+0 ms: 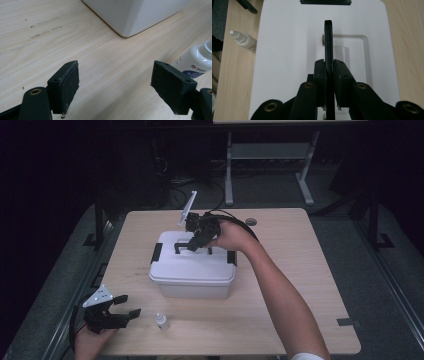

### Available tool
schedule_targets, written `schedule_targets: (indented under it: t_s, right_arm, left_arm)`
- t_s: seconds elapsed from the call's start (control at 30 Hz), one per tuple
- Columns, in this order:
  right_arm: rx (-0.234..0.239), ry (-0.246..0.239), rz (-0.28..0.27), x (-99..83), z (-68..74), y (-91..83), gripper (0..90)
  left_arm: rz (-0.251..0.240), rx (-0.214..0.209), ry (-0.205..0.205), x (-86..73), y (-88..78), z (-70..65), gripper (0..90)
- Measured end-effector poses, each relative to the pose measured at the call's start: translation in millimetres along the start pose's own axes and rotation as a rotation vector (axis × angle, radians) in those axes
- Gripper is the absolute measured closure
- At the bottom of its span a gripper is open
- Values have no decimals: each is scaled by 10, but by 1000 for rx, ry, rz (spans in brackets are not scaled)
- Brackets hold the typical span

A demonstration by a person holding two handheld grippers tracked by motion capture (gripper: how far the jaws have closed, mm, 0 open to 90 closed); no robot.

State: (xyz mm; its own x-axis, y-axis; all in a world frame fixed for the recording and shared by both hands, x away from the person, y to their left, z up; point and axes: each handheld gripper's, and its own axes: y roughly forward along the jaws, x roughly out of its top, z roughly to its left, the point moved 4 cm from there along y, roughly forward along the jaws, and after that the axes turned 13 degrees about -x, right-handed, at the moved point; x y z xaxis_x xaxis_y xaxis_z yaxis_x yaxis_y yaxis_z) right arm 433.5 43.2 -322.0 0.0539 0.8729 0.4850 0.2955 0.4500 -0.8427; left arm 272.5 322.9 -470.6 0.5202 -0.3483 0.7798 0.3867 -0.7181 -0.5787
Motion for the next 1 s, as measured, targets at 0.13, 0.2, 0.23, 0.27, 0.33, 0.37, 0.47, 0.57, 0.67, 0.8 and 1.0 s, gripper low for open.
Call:
schedule_targets:
  t_s: [0.13, 0.2, 0.23, 0.27, 0.33, 0.37, 0.47, 0.57, 0.67, 0.8, 1.0]
  right_arm:
    - [12, -1, -9, 5, -12, 14, 830]
    - [15, 4, -10, 0, -21, 12, 833]
    - [15, 4, -10, 0, -21, 12, 833]
    - [18, 2, -15, -3, -25, 14, 835]
    - [16, 1, -16, -3, -23, 14, 834]
    - [14, 0, -17, -1, -15, 12, 835]
    - [-2, -14, -11, 4, 7, -4, 837]
    - [-7, -21, -12, 7, 15, -9, 838]
    - [-10, -25, -19, 12, 13, -14, 838]
    - [-15, -19, -25, 9, 9, -42, 839]
    - [-30, -15, -48, 5, -3, -122, 839]
  left_arm:
    - [2, -1, -2, -3, 0, 0, 223]
    - [2, 1, 0, -2, -3, 3, 223]
    - [2, 1, 0, -2, -3, 3, 223]
    - [3, 1, 0, -4, -4, 6, 223]
    - [2, -2, -1, -5, -3, 7, 223]
    - [3, -2, -2, -4, -2, 7, 223]
    - [2, -1, 2, 2, 1, -1, 223]
    - [1, 2, 2, 0, -4, -4, 223]
    - [-1, 4, -1, -4, -11, 2, 223]
    - [-4, 4, -2, -2, -15, 3, 223]
    - [-2, 6, -1, -1, -10, 5, 224]
